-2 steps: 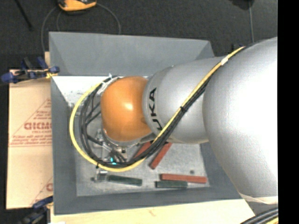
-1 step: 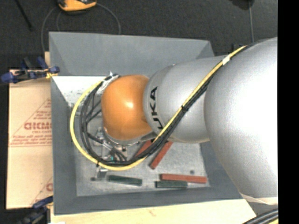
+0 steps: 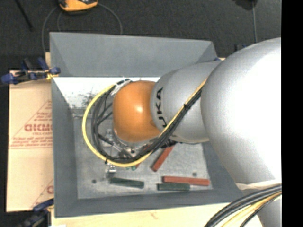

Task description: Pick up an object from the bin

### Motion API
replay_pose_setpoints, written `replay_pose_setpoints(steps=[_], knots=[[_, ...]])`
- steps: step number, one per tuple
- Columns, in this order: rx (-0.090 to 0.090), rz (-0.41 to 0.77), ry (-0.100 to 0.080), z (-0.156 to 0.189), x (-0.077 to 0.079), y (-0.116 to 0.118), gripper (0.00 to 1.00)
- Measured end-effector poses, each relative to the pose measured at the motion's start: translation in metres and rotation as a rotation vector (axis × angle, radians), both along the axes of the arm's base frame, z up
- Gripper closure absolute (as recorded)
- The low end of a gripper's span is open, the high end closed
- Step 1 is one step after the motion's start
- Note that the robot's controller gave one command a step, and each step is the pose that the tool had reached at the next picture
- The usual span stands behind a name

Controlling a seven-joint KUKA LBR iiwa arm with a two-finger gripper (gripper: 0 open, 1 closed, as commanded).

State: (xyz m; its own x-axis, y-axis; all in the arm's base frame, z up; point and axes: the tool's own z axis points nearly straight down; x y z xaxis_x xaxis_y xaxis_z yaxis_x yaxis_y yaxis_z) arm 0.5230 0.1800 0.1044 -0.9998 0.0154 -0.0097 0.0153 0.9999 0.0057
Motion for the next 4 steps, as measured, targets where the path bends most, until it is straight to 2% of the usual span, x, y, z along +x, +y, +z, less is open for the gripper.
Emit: replay_pose_setpoints(steps=[1, 2, 3, 4], knots=[[0.001, 0.028, -0.009, -0.027, -0.014, -0.039, 0.00], [-0.005, 0.038, 0.007, -0.019, -0.018, -0.080, 0.00], [-0.008, 0.100, 0.007, -0.023, -0.026, -0.098, 0.00], [-0.001, 0.164, 0.008, -0.028, 0.006, -0.122, 0.00]])
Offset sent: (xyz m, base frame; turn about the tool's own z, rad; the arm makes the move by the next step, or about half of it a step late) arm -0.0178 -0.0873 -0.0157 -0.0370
